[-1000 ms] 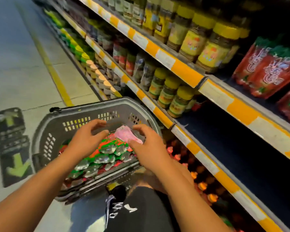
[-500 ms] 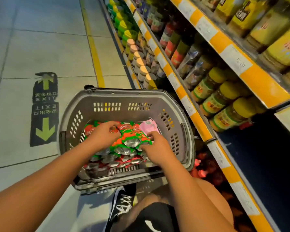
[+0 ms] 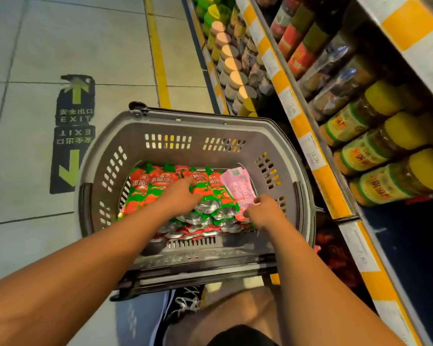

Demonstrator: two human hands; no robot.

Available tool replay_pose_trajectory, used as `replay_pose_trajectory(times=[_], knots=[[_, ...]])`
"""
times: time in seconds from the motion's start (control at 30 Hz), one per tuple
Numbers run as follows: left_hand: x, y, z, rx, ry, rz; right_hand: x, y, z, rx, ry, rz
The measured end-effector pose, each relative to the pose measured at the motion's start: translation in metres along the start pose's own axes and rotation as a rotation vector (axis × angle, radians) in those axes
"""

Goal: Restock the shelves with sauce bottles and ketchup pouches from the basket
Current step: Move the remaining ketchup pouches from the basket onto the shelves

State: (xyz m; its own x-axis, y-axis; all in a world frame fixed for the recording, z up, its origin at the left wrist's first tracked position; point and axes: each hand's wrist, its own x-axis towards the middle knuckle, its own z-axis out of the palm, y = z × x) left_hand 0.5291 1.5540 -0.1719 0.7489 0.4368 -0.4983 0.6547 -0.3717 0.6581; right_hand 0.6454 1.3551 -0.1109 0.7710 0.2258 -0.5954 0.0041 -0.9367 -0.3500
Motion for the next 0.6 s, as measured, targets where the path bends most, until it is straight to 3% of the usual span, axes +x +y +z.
replay_pose_trajectory(times=[0.27,0.6], knots=[[0.010,0.002,0.017,0.013,0.073,-0.022,0.032,0.014,-0.001,0.040,-0.048,0.142],[0.028,-0.008,0.018,-0.253,0.054,-0.058,0.058,0.007,0.021,0.194,-0.065,0.226]])
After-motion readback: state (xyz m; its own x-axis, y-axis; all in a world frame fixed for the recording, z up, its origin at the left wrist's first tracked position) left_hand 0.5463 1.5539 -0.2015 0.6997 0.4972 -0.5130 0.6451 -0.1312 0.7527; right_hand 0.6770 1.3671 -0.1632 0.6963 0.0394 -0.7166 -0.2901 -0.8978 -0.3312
